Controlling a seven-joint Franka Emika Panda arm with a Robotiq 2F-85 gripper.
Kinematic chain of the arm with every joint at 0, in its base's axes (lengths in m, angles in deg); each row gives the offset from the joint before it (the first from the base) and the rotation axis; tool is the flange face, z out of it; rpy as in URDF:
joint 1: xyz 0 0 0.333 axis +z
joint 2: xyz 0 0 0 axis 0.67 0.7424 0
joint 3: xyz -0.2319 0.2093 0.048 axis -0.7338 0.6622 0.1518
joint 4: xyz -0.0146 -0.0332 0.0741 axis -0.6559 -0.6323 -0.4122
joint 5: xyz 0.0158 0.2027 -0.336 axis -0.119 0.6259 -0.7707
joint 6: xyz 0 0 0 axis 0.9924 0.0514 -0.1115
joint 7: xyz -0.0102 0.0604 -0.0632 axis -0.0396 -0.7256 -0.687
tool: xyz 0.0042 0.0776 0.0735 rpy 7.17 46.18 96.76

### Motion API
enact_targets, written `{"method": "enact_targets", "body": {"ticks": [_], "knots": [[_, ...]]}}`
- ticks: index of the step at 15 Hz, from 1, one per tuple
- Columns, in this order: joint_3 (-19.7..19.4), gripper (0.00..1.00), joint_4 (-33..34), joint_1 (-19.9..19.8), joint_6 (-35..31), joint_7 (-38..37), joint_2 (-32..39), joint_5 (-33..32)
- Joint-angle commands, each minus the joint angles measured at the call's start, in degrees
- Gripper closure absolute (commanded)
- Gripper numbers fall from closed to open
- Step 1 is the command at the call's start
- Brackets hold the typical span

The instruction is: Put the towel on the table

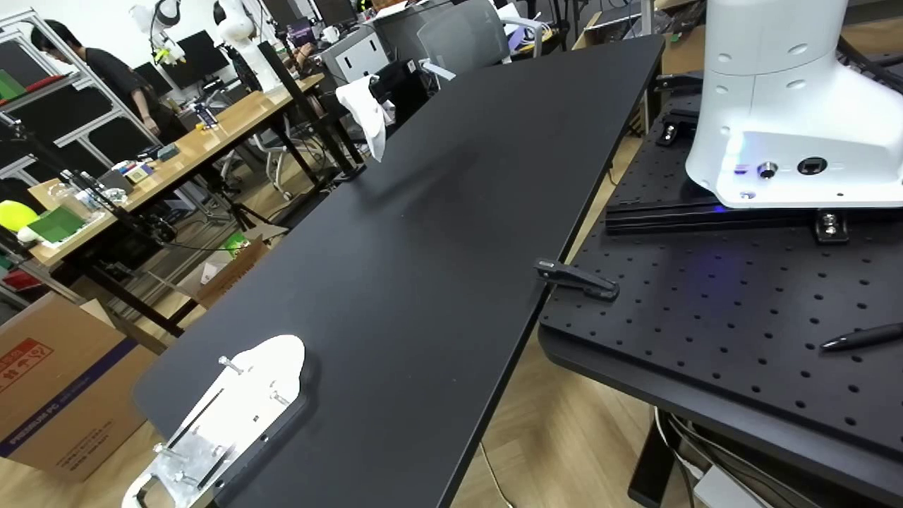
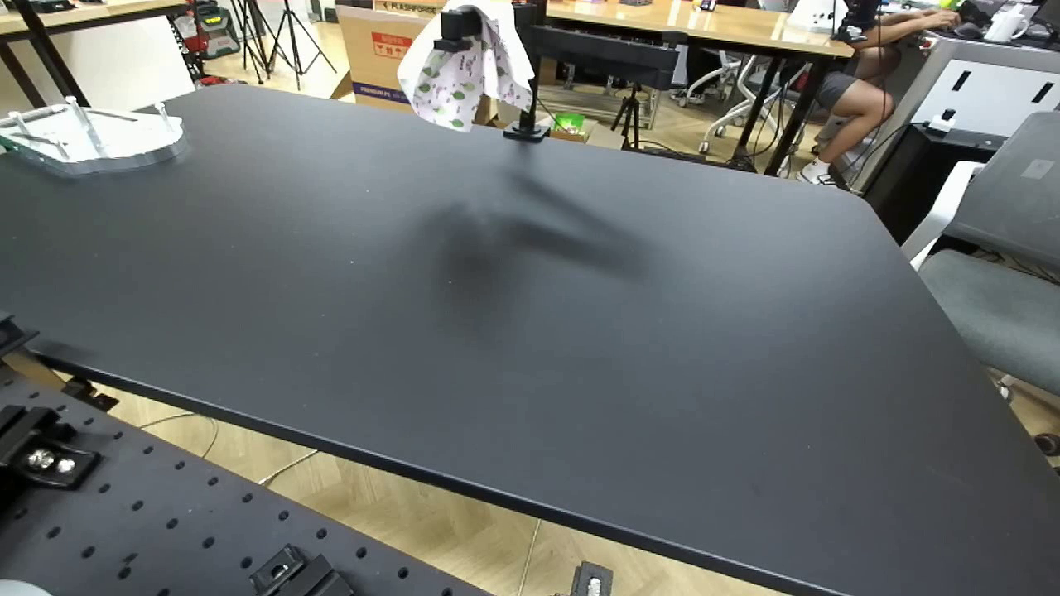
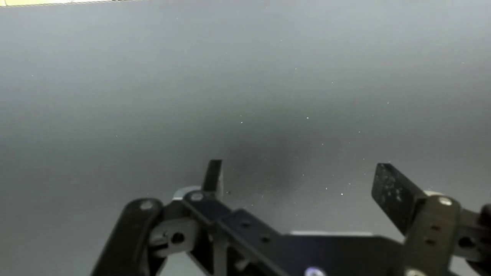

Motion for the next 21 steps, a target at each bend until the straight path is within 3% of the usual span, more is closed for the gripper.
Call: {"method": "enact_targets", "body": {"ticks": [1,7,16,17,21], "knots": [[-0.34,0.00,2.06,-1.39,-4.16,-0.79,3.38,-2.60],[-1.00,0.00,9.02,-2.95,-14.13,0.55,15.48,-6.94],[0.59,0.00,27.05,-0.24,-12.51,3.44,34.07,-5.44],[0.13,0.00,21.57,-0.62,-15.00,3.01,30.10,-5.86],[0.16,0.00,22.40,-0.41,-15.10,3.04,31.59,-5.84]]}}
